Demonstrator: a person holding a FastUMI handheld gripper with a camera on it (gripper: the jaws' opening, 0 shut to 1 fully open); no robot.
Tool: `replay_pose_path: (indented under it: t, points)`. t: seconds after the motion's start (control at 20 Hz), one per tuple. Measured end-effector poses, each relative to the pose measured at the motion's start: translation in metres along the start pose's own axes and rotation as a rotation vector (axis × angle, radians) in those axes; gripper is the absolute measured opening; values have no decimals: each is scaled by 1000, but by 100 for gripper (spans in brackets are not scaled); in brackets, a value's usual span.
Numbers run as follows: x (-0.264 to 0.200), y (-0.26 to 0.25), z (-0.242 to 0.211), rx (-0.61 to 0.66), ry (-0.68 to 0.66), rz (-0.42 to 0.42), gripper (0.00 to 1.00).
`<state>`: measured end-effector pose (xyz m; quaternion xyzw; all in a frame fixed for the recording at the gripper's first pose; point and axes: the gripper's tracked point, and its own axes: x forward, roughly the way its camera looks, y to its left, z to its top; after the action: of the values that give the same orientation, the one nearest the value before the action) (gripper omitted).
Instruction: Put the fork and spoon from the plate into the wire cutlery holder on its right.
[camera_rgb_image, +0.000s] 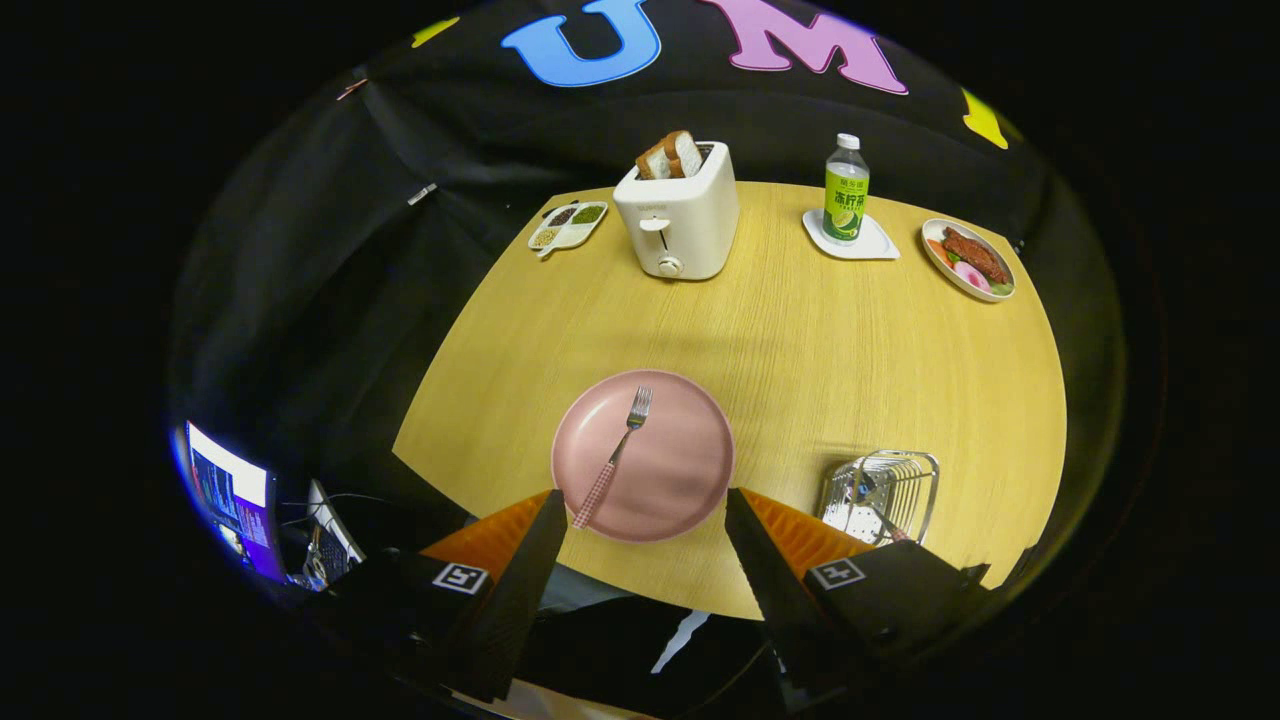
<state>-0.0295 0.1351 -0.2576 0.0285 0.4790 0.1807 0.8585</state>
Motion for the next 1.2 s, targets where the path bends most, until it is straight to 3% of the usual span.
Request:
replay_pose_path:
  t: [0.45,0.9,0.95,1.1,1.2]
  points:
    - [97,23,-35,132,163,-35,99]
    - [155,32,-63,132,298,-86,91]
    - [156,33,-65,128,308,-92,80]
    - [161,36,-71,119,332,-91,73]
    - [162,38,-73,125,352,-95,60]
